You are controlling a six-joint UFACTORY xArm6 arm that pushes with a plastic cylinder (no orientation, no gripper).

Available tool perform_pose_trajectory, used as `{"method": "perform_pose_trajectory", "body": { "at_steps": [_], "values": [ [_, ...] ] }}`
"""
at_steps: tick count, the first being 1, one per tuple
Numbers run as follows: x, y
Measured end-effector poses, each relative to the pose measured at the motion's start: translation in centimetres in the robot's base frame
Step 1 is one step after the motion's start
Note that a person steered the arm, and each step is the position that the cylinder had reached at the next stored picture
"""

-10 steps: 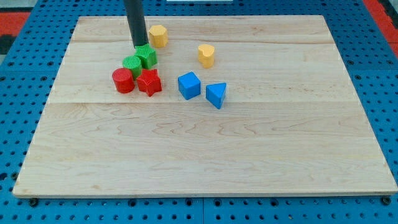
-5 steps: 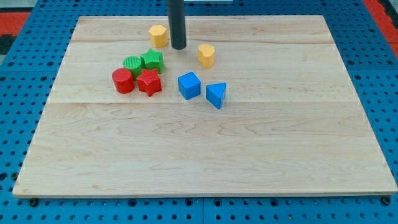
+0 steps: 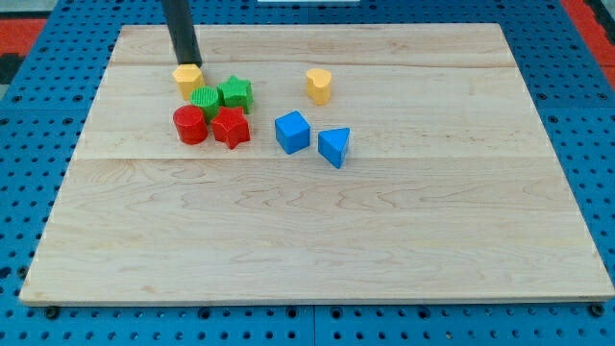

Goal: Move yellow hexagon into red blocks

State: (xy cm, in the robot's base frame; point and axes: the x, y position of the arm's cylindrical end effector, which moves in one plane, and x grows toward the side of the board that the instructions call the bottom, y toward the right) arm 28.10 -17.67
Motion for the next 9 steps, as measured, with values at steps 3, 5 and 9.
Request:
{"method": "perform_pose_trajectory", "body": {
  "at_steps": [3, 5, 9],
  "values": [
    [-1.6, 4.0],
    [4.3, -0.5],
    [8.1, -1.8]
  ]
}}
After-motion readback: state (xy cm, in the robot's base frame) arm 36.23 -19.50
